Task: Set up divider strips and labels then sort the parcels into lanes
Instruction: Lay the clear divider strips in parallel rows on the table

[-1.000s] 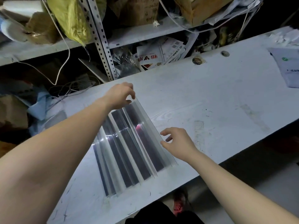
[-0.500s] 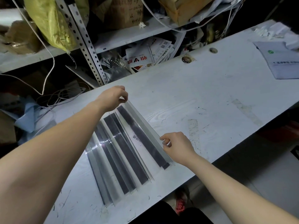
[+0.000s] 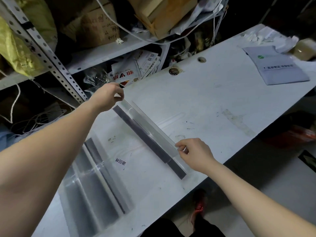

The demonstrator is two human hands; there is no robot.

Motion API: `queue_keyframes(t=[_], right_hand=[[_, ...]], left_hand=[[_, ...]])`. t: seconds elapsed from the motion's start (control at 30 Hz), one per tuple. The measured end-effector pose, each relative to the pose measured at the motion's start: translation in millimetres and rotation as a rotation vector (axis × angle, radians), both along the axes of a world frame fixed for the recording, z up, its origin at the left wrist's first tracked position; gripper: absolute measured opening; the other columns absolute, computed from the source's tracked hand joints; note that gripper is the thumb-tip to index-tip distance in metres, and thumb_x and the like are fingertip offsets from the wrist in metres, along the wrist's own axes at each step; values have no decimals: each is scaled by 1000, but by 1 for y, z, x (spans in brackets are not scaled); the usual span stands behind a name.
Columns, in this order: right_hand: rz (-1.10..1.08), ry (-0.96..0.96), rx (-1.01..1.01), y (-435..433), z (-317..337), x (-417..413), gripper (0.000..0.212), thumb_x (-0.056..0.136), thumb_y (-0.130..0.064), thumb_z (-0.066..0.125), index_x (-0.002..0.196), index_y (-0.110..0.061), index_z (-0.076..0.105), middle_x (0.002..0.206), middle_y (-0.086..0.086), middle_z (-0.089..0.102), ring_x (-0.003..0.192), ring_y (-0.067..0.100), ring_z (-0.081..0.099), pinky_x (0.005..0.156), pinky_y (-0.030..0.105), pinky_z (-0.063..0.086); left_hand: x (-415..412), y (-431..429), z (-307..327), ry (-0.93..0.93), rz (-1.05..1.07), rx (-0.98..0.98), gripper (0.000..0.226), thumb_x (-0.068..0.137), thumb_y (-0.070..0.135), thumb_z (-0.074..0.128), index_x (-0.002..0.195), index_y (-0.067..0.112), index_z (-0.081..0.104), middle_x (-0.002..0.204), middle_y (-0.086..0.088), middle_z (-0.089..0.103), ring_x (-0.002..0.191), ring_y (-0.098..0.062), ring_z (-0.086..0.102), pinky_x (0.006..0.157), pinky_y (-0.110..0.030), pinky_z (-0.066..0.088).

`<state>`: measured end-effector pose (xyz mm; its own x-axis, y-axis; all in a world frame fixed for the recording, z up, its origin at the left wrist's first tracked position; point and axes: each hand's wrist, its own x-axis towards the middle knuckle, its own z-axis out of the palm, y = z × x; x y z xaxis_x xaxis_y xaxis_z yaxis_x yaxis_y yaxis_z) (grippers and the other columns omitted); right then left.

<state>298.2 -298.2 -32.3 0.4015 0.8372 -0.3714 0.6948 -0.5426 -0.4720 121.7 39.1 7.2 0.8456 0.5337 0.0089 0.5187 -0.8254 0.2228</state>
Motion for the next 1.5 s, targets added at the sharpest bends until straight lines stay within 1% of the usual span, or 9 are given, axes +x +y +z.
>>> queue_keyframes(t=[0.1,0.3,0.43,0.53,0.7,0.83,1.07,1.2,1.5], right_hand=[[-4,13,14,-10,0,42,29,96,-20,59,120,-30,72,102,-19,68,89,8,66,84,32,55],[19,25,39,-26,-1,135,26,96,-22,60,116,-34,73,99,-21,68,84,4,63,73,25,49],[24,22,43,-34,0,194,27,97,-23,59,119,-35,72,103,-21,69,83,2,61,64,17,41],[-4,28,57,-39,2,228,27,97,-23,59,117,-35,72,96,-23,65,82,1,60,66,20,42],[-52,35,80,-36,2,269,23,97,-22,61,114,-30,74,104,-19,71,87,7,65,75,27,51],[-68,12,75,-24,-3,293,24,98,-23,61,118,-32,73,108,-18,72,88,7,66,72,24,49],[-148,-9,55,-11,-2,315,24,97,-20,59,111,-33,73,99,-18,72,85,10,67,76,34,57],[-190,-44,69,-11,-10,319,23,96,-20,59,110,-33,73,99,-17,72,86,13,67,75,32,55],[-243,-23,71,-20,-19,317,25,99,-20,61,119,-30,72,105,-18,72,86,10,68,76,32,57]], left_hand=[[39,-5,2,6,29,11,9,89,2,73,95,8,74,103,-7,62,93,-25,61,84,-40,55],[127,-25,1,-18,68,10,6,87,2,76,92,4,75,96,-6,61,86,-24,58,78,-33,45],[183,-33,-1,-39,77,5,7,85,3,78,91,4,76,92,-4,60,88,-28,60,79,-37,47],[221,-35,-1,-57,98,-14,7,85,5,79,91,5,75,94,-6,63,89,-27,59,80,-39,49],[275,-24,-3,-65,100,-28,9,84,8,80,91,6,73,95,-5,63,88,-24,59,77,-32,42],[312,-3,-12,-72,80,-41,9,84,8,80,90,8,73,95,-3,61,88,-23,58,78,-34,44],[367,28,-35,-102,1,-71,7,85,8,79,90,8,74,96,-4,62,86,-22,58,76,-32,41],[390,39,-44,-105,-64,-60,8,84,8,80,89,7,74,95,-5,62,85,-23,58,76,-33,42],[411,41,-66,-150,-26,-105,10,84,7,80,92,5,74,95,-4,60,88,-24,58,77,-33,41]])
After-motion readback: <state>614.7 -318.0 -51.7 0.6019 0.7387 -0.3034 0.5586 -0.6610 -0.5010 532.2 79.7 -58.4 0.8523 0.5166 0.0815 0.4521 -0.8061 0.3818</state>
